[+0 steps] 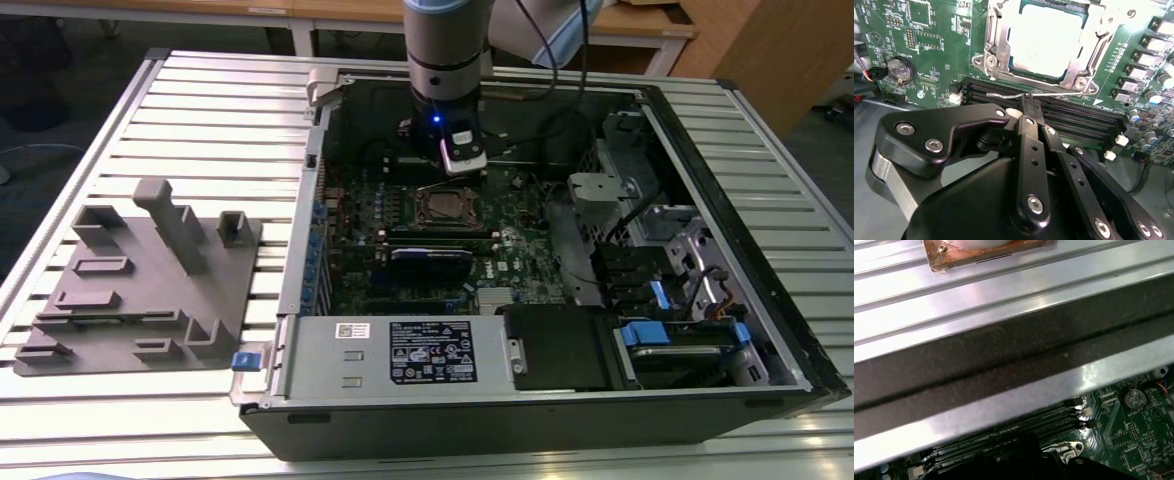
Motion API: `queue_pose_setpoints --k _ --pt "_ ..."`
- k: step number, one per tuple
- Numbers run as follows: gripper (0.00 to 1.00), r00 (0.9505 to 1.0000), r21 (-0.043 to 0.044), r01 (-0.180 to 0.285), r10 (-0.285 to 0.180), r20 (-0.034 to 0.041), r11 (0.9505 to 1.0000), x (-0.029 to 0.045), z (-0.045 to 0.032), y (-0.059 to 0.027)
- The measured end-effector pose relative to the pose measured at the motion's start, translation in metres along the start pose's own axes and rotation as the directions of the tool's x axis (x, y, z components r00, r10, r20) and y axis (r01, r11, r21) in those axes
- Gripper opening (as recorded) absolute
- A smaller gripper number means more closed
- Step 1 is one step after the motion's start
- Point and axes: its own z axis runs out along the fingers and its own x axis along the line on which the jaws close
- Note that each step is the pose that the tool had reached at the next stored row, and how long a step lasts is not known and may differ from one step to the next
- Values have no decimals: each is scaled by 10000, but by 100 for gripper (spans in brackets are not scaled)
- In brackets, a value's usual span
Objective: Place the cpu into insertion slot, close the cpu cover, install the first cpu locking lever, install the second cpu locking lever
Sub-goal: 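Install the first cpu locking lever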
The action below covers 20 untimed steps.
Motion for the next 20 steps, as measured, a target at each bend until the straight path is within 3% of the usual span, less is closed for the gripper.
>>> queue_pose_setpoints --k 11,14,20 --pt "11 10000 32 3 -3 11 10000 -8 8 7" --pt "11 10000 -31 -6 6 -9 10000 19 4 -2" --pt "11 10000 -34 -5 5 -2 10000 44 0 -11"
